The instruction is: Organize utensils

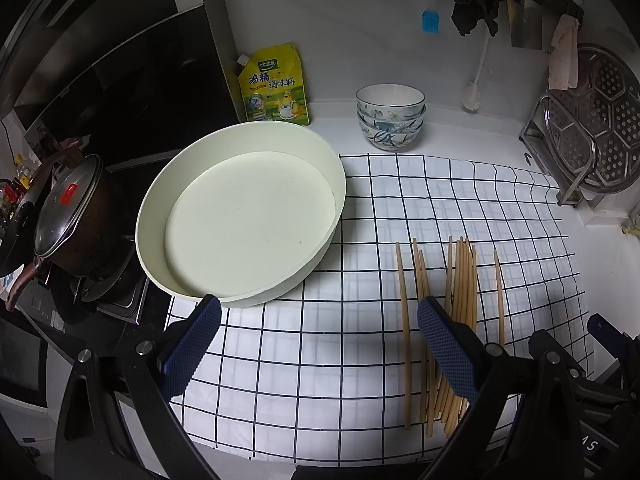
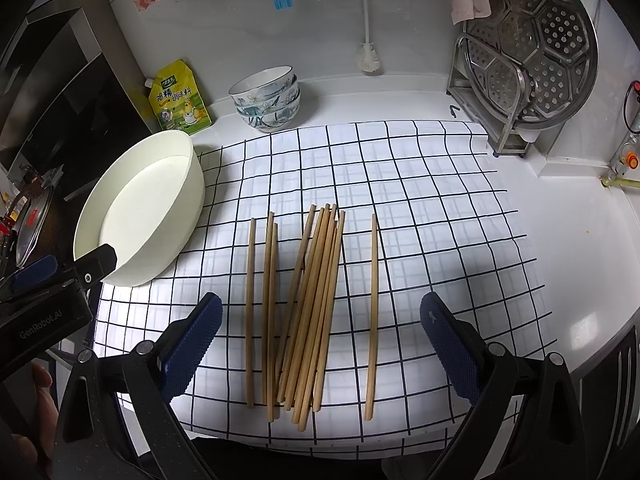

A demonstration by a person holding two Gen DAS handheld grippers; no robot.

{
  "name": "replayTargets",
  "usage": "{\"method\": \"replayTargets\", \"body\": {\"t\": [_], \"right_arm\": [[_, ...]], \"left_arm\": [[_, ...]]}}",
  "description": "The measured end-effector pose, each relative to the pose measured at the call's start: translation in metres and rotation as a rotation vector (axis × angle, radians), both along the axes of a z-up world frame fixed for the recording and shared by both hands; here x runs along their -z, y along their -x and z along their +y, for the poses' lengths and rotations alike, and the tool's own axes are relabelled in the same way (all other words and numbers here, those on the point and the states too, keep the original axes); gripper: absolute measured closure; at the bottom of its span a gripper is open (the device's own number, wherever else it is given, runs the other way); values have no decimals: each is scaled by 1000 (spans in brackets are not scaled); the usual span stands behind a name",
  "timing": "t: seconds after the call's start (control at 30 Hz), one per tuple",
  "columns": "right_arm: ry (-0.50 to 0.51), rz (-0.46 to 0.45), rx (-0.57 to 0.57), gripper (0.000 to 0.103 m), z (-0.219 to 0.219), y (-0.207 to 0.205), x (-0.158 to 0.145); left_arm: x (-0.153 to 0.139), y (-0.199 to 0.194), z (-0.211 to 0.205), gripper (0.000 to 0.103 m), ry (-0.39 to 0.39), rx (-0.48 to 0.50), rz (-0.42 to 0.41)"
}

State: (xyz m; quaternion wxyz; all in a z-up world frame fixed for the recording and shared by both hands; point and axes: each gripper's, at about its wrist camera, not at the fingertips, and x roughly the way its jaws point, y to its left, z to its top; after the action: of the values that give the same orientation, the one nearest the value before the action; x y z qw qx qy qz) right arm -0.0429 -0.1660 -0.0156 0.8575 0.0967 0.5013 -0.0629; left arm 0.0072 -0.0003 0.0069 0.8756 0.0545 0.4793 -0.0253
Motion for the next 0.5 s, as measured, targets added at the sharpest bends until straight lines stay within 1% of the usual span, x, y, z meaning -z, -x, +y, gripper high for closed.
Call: {"method": "replayTargets", "body": {"t": [0.5], "right_arm": [[1,0,-1,8,0,0,0]], "left_arm": [[1,0,-1,6,0,0,2]]}}
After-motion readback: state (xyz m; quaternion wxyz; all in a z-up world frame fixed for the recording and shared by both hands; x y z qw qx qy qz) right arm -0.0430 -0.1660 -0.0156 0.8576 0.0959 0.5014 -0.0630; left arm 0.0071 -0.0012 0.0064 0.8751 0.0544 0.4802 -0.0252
